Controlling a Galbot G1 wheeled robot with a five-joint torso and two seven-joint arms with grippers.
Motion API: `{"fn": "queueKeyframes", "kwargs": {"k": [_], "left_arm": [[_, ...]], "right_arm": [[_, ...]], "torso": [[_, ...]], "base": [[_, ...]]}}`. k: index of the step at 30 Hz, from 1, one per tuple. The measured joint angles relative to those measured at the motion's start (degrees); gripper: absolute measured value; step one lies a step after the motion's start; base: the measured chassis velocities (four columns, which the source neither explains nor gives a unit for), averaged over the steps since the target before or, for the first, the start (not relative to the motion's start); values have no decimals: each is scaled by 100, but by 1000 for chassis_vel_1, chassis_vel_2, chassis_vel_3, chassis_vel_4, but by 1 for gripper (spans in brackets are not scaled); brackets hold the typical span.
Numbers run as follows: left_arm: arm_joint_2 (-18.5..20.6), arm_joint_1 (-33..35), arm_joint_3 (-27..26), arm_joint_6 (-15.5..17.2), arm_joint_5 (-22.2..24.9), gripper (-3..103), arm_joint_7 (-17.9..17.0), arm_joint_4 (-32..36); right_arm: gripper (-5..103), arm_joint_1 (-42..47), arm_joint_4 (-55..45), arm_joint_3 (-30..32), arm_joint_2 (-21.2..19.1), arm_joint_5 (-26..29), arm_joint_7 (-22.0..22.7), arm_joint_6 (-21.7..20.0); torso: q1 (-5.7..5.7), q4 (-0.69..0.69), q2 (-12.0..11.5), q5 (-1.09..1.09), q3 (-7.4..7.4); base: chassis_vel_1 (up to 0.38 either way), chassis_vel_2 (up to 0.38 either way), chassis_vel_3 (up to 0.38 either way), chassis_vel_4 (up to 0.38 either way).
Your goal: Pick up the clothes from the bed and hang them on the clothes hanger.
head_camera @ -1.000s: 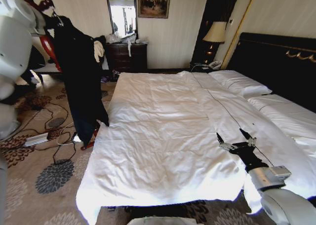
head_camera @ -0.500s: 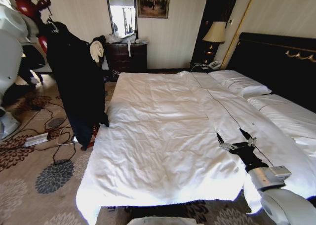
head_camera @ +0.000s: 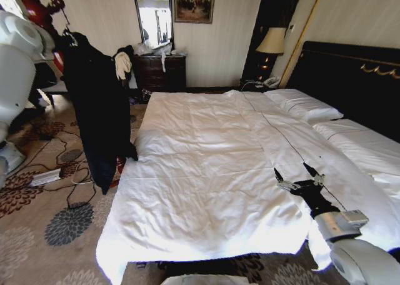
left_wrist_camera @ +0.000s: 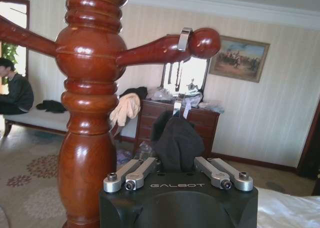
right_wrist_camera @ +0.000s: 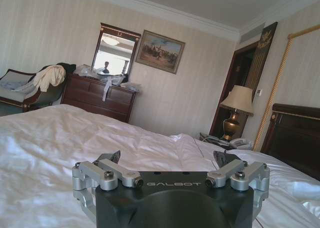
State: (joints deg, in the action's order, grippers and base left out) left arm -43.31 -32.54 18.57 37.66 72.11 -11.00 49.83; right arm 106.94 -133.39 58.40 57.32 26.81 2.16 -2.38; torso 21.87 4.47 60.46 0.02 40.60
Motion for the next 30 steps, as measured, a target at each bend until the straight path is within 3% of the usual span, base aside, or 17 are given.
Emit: {"fn": "queueKeyframes", "kwargs": {"k": [4, 5, 9, 12, 16, 18, 20, 21, 23, 26, 28, 29, 30], "left_arm": [[64, 59, -36, 52, 11, 29, -34, 72], [64, 59, -36, 52, 11, 29, -34, 72], [155, 139, -92, 68, 33, 51, -81, 280], [222, 186, -101, 69, 34, 57, -96, 377], [404, 441, -321, 49, 144, 78, -239, 782], [448, 506, -380, 34, 168, 78, -248, 889], [604, 709, -590, -45, 104, 89, -241, 1187], [604, 709, -590, -45, 104, 89, -241, 1187], [757, 954, -876, -60, 128, 97, -284, 1498], [1034, 1477, -1342, -121, 302, 99, -352, 2106], [1313, 2016, -1727, -351, 528, 100, -295, 2737], [1313, 2016, -1727, -351, 528, 100, -295, 2737], [1533, 2370, -1887, -725, 630, 100, -216, 3132]], "right_arm": [[100, 0, 0, 0, 0, 0, 0, 0], [100, 0, 0, 0, 0, 0, 0, 0], [100, 0, 0, 0, 0, 0, 0, 0], [100, 0, 0, 0, 0, 0, 0, 0], [100, 0, 0, 0, 0, 0, 0, 0], [100, 0, 0, 0, 0, 0, 0, 0], [100, 0, 0, 0, 0, 0, 0, 0], [100, 0, 0, 0, 0, 0, 0, 0], [100, 0, 0, -1, 0, 0, 0, 0], [100, 1, 0, -1, 0, 0, -1, 0], [100, 0, 0, 0, -1, 0, 0, 0], [100, 0, 0, 0, -1, 0, 0, 0], [100, 1, 0, 0, 0, 0, 0, 0]], "torso": [[-1, -7, 0, -9, 1], [-1, -7, 0, -9, 1], [0, 2, 0, 0, 1], [0, 0, 0, -3, 2], [-1, -1, 0, -2, 1], [0, 1, 0, -3, 1], [1, 3, 0, -2, 2], [1, 3, 0, -2, 2], [0, -2, 0, -3, 1], [0, -2, 0, -3, 1], [0, 0, 0, -4, 1], [0, 0, 0, -4, 1], [1, 0, 0, -2, 1]], "base": [[0, 0, 0, 0], [0, 0, 0, 0], [0, 0, 0, 0], [0, 0, 0, 0], [0, 0, 0, 0], [0, 0, 0, 0], [0, 0, 0, 0], [0, 0, 0, 0], [0, 0, 0, 0], [0, 0, 0, 0], [0, 0, 0, 0], [0, 0, 0, 0], [0, 0, 0, 0]]}}
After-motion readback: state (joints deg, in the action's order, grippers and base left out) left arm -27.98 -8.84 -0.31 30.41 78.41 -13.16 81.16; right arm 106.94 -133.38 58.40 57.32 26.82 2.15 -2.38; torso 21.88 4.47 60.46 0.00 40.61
